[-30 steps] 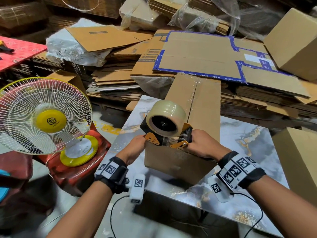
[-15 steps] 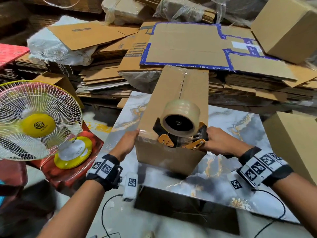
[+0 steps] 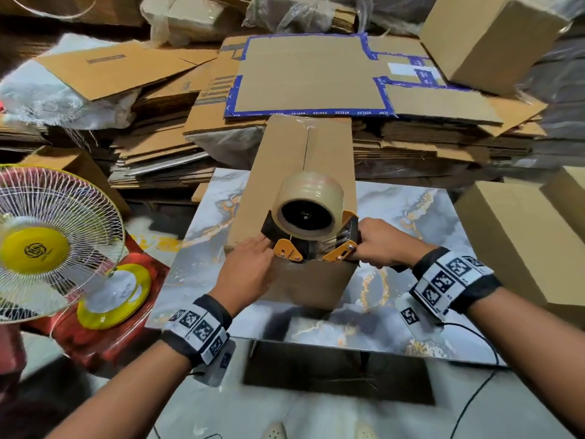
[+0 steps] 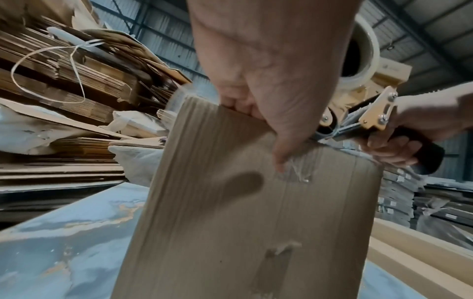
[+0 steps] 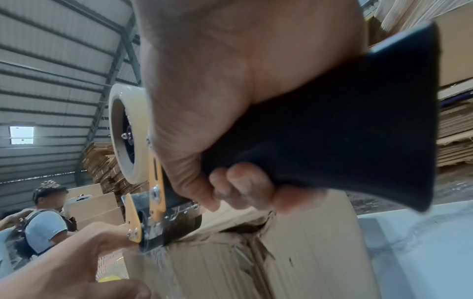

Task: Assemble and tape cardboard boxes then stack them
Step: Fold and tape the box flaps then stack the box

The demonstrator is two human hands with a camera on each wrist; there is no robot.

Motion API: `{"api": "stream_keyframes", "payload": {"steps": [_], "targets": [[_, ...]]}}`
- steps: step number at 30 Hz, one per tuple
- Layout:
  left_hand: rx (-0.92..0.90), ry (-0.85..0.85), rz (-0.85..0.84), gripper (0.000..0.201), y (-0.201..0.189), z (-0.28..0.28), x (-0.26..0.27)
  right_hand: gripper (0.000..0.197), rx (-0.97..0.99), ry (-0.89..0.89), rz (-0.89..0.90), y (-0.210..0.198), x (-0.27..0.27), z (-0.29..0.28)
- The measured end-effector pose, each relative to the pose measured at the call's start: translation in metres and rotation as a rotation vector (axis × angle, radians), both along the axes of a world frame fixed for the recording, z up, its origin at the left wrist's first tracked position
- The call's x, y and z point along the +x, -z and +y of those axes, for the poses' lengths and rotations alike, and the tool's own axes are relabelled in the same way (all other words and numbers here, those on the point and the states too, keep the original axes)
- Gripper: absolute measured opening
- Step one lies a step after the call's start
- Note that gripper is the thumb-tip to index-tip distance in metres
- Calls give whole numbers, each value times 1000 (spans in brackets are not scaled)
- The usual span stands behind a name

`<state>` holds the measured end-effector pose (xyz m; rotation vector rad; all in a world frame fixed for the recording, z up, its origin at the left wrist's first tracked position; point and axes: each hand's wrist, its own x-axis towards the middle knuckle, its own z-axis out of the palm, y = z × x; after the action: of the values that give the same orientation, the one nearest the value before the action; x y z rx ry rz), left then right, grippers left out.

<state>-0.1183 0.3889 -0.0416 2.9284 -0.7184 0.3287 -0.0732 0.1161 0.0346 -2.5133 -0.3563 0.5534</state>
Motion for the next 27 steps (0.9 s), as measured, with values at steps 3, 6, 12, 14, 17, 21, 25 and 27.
{"api": "stream_keyframes", "payload": {"steps": [3,6,12,14,17,21,25,27], "targets": [[-64,-16,-101,18,4,-4,3,35,7,-16,5,-2,-1,-2],[-110,-27,-107,14,7,-2,4,33,-21,-33,-1,-9,0,-14],[-37,-107,26,21,9,-4,7,34,-43,10,18,-14,-8,-81],[-2,-141,42,31,7,-13,3,35,-45,11,10,-11,-11,-88],[54,-126,47,63,9,-34,-3,35,-64,6,-28,-6,-10,-90],[151,-19,56,44,7,-81,-9,38,-58,-11,-57,-6,-11,-89],[195,-32,33,34,9,-99,-12,39,-41,-41,-81,-6,-10,-94],[159,-56,-15,31,16,-100,-9,38,-47,-62,-92,-4,-10,-95]]}}
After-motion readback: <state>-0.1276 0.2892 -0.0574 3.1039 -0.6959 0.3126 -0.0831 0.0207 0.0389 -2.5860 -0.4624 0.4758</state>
